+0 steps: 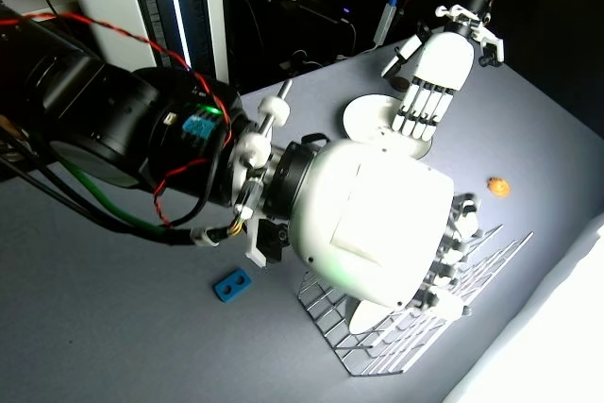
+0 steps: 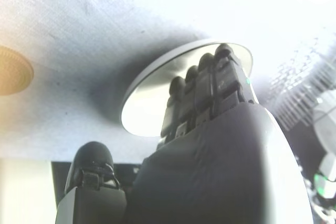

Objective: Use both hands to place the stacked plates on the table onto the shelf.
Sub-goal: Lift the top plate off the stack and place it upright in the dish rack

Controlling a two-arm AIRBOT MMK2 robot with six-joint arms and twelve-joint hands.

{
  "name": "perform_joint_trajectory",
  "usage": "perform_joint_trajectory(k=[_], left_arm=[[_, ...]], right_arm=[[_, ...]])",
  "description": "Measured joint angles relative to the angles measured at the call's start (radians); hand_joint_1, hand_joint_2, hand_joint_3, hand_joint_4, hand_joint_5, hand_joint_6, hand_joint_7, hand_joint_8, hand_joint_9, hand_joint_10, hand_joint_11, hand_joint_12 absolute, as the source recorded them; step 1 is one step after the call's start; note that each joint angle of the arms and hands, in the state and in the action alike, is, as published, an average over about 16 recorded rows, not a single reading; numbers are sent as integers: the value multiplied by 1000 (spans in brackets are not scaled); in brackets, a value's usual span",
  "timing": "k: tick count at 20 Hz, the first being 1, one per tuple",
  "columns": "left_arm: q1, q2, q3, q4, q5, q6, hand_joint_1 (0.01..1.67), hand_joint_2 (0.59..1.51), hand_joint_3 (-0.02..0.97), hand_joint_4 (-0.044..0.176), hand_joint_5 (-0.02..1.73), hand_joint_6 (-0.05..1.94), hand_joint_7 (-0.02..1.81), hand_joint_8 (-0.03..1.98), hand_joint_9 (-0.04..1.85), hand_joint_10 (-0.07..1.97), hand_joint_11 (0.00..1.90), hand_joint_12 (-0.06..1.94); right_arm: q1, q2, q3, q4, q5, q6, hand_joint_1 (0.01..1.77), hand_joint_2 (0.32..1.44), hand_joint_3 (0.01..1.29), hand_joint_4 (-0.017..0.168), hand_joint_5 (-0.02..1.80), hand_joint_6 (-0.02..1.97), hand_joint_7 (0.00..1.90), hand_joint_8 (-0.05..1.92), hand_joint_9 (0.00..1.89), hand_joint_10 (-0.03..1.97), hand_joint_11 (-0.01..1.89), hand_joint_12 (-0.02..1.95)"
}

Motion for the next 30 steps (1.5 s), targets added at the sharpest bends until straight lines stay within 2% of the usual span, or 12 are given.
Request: perform_joint_trajectory(k=[9,14,21,25,30], left_arm=[[28,3,-7,-68,61,-1,19,1182,4,-1,21,6,20,11,-5,-17,14,1],[64,0,-20,-108,105,-1,18,1186,4,-6,14,-8,19,11,-18,-31,15,2],[114,6,-49,-153,132,-9,18,1190,4,-11,5,-25,21,6,-23,-35,16,3],[133,14,-66,-170,143,-17,18,1193,5,-12,4,-27,19,3,-23,-36,20,4],[153,26,-86,-189,156,-29,18,1195,4,-12,4,-30,15,-3,-22,-37,27,12]], right_arm=[[-31,-24,35,4,-5,28,1219,973,11,7,910,1048,1054,896,1070,423,626,1316],[-30,-51,56,3,-15,31,1218,973,11,8,908,1040,1042,909,1072,409,632,1308],[-17,-102,96,0,-33,29,1218,977,10,4,884,1088,1009,863,1039,348,619,1253],[-18,-131,119,-2,-33,27,1215,981,10,1,869,1082,1018,686,1027,284,612,1198],[-31,-154,142,-1,-22,26,1173,1000,10,-6,853,808,1005,399,990,162,579,1134]])
